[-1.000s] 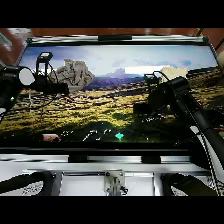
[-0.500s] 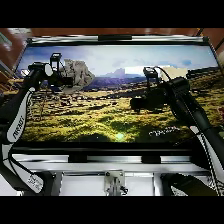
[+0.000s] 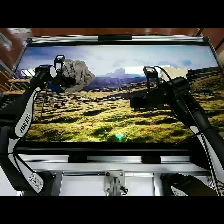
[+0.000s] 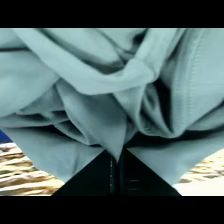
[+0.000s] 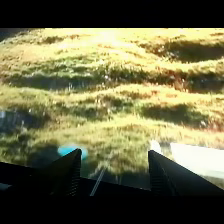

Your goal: Fold the shirts.

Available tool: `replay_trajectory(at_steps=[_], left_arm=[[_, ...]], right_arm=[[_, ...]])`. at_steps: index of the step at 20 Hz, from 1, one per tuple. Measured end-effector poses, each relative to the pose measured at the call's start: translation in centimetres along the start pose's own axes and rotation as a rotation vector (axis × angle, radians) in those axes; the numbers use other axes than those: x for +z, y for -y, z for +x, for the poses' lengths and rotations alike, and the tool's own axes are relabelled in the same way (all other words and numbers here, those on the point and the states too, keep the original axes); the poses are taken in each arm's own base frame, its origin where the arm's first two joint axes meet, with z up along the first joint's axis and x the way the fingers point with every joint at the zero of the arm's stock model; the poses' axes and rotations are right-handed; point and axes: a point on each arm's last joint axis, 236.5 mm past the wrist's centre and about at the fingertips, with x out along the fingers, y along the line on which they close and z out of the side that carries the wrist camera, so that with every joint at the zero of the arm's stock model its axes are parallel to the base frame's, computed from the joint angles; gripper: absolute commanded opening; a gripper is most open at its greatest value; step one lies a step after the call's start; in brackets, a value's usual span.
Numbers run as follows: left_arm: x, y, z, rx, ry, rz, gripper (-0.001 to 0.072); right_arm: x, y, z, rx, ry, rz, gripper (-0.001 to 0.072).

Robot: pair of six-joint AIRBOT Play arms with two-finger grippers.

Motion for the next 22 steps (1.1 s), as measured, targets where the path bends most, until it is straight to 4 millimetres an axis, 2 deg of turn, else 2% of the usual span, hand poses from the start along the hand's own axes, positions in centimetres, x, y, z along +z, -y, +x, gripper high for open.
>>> replay_trajectory(at_steps=[1,3,4,5,7,9,10,12,14,16,17,18,19,21,22], left_arm=[[1.3,1.4,-1.4,-0.034,0.035,0.006,0.0027],[4.3,4.9,-6.0,-0.098,0.125,0.054,0.0027],[5.9,6.8,-9.1,-0.125,0.185,0.093,0.0027],[7.5,9.1,-13.2,-0.155,0.26,0.14,0.0027],[8.8,13.3,-21.4,-0.212,0.381,0.223,0.0027],[8.0,17.1,-29.1,-0.275,0.46,0.293,0.0028],[6.7,18.8,-31.9,-0.309,0.463,0.322,0.0027],[3.0,22.6,-35.0,-0.388,0.413,0.362,0.0027],[-1.5,27.1,-35.5,-0.474,0.325,0.408,0.0028],[-6.7,32.0,-33.9,-0.546,0.215,0.463,0.0034],[-9.3,34.1,-32.7,-0.573,0.166,0.487,0.0198],[-12.2,36.1,-31.2,-0.592,0.109,0.514,0.0519],[-14.5,37.4,-29.9,-0.601,0.058,0.533,0.0698],[-17.6,38.3,-28.1,-0.593,-0.019,0.554,0.07],[-18.2,37.8,-27.4,-0.573,-0.052,0.558,0.07]], right_arm=[[0.1,0.2,0.0,-0.008,0.002,-0.004,0.0528],[0.2,0.9,-0.6,-0.037,0.009,-0.016,0.0528],[0.4,1.2,-1.4,-0.052,0.019,-0.023,0.0528],[0.7,1.6,-2.6,-0.07,0.037,-0.029,0.0528],[1.7,2.6,-6.1,-0.105,0.106,-0.039,0.0528],[2.9,3.8,-10.9,-0.144,0.215,-0.031,0.0528],[3.3,4.5,-13.4,-0.161,0.275,-0.015,0.0527],[3.7,5.9,-18.8,-0.182,0.409,0.038,0.0527],[3.2,7.1,-22.9,-0.188,0.51,0.093,0.0527],[2.2,8.1,-25.7,-0.191,0.565,0.137,0.0527],[1.7,8.4,-26.4,-0.195,0.574,0.152,0.0527],[1.0,8.8,-26.7,-0.202,0.564,0.163,0.0527],[0.4,9.1,-26.8,-0.212,0.549,0.174,0.0528],[-0.8,9.8,-26.5,-0.236,0.506,0.187,0.053],[-1.3,10.0,-26.2,-0.248,0.473,0.188,0.0636]])
